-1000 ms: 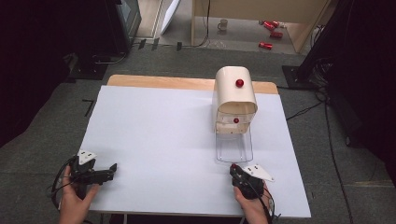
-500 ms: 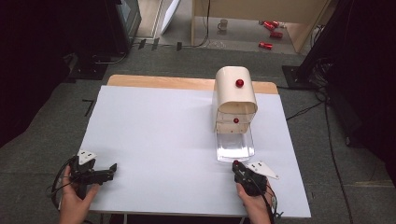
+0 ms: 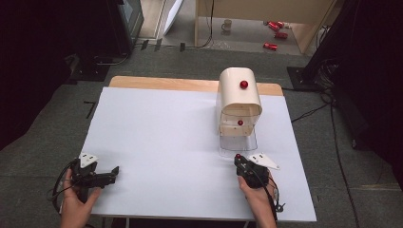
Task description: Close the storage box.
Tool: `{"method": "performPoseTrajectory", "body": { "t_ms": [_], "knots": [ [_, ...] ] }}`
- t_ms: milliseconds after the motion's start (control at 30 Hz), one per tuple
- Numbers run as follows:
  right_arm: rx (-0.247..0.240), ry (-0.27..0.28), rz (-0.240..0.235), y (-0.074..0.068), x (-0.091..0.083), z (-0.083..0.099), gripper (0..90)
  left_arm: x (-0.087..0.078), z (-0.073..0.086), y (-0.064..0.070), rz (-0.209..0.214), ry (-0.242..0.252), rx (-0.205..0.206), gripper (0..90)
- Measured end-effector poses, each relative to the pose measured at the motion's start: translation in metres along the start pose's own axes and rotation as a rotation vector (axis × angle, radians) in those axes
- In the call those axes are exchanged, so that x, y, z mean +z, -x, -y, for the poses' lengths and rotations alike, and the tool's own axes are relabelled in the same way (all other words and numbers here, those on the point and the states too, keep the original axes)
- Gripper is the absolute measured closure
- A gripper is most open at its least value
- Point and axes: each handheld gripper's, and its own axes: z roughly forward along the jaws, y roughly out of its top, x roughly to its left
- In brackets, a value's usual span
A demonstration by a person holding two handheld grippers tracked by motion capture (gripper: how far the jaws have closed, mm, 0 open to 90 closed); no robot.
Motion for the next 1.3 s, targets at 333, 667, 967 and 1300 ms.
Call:
{"method": "performPoseTrajectory", "body": {
  "t_ms": [333, 667, 967, 1300],
  "knots": [
    [0.003, -0.008, 0.007, 0.003, 0.015, -0.011, 75.6, 0.0, 0.0, 0.0, 0.0, 0.0, 0.0, 0.0],
    [-0.001, -0.012, 0.015, 0.006, 0.025, -0.02, 75.6, 0.0, 0.0, 0.0, 0.0, 0.0, 0.0, 0.0],
    [-0.007, -0.014, 0.025, 0.008, 0.034, -0.026, 75.6, 0.0, 0.0, 0.0, 0.0, 0.0, 0.0, 0.0],
    [-0.012, -0.011, 0.035, 0.01, 0.042, -0.032, 75.7, 0.0, 0.0, 0.0, 0.0, 0.0, 0.0, 0.0]
  ]
}}
